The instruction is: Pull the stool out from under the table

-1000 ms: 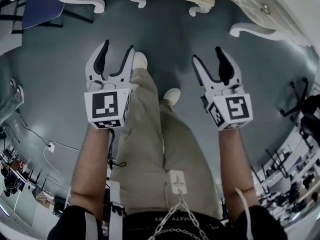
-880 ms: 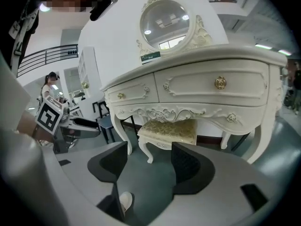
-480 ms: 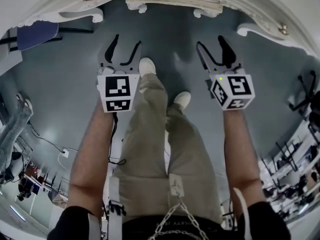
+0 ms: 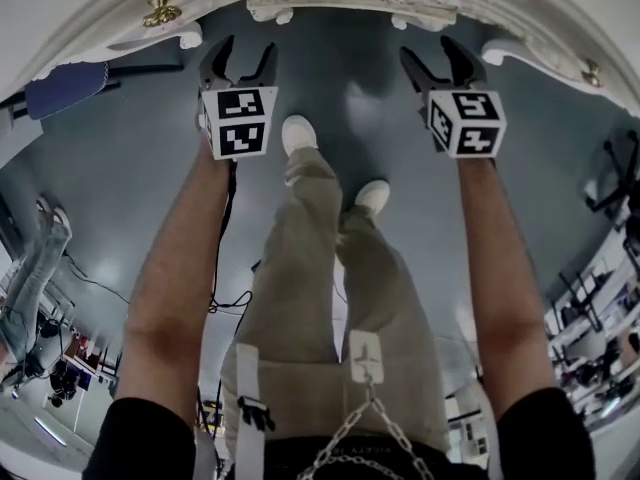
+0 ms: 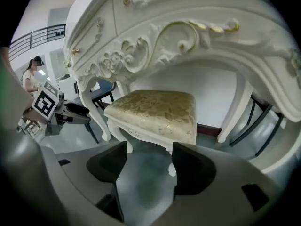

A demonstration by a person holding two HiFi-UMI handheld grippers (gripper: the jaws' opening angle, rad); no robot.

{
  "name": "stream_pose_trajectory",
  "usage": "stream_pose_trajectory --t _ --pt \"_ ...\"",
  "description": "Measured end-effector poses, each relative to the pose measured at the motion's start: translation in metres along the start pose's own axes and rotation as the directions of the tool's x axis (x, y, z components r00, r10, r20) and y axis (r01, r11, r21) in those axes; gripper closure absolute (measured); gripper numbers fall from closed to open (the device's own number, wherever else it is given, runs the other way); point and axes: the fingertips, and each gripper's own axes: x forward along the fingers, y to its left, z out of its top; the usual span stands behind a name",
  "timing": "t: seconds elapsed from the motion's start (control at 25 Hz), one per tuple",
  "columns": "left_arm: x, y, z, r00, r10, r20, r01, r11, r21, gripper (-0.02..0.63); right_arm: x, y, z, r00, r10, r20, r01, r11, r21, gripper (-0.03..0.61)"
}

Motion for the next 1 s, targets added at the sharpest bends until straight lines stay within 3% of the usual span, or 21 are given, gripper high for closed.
stream_pose_trajectory --t 0.24,0.48,0.64,0.84,1.0 --pt "0.049 0.007 -0.003 1.0 -0.001 -0.013 0.001 1.0 0.004 0.347 0.027 -0.045 -0.012 0.993 -0.108 -0.053 0.107 0.994 -0.014 0.275" --pt "0.078 0.021 -0.006 0.997 0.018 -0.073 -0.014 0.998 0.064 0.345 0.05 -0.071 -0.012 0.979 -0.184 -0.085 0.179 0.982 -0.065 0.264" --pt "0.093 0.028 -0.009 0.993 0.006 -0.119 0.006 0.995 0.102 0.339 0.065 -0.082 -0.011 0.974 -0.198 -0.112 0.184 0.975 -0.124 0.262" --pt "0.103 0.027 0.011 0.995 -0.01 -0.102 0.028 0.985 0.173 0.331 0.081 -0.08 -0.009 0.973 -0.16 -0.165 0.129 0.974 -0.187 0.264" --pt "0.108 0.014 0.004 0.987 -0.062 -0.148 0.094 0.971 0.22 0.333 0.081 -0.096 -0.007 0.962 -0.213 -0.168 0.179 0.964 -0.198 0.259"
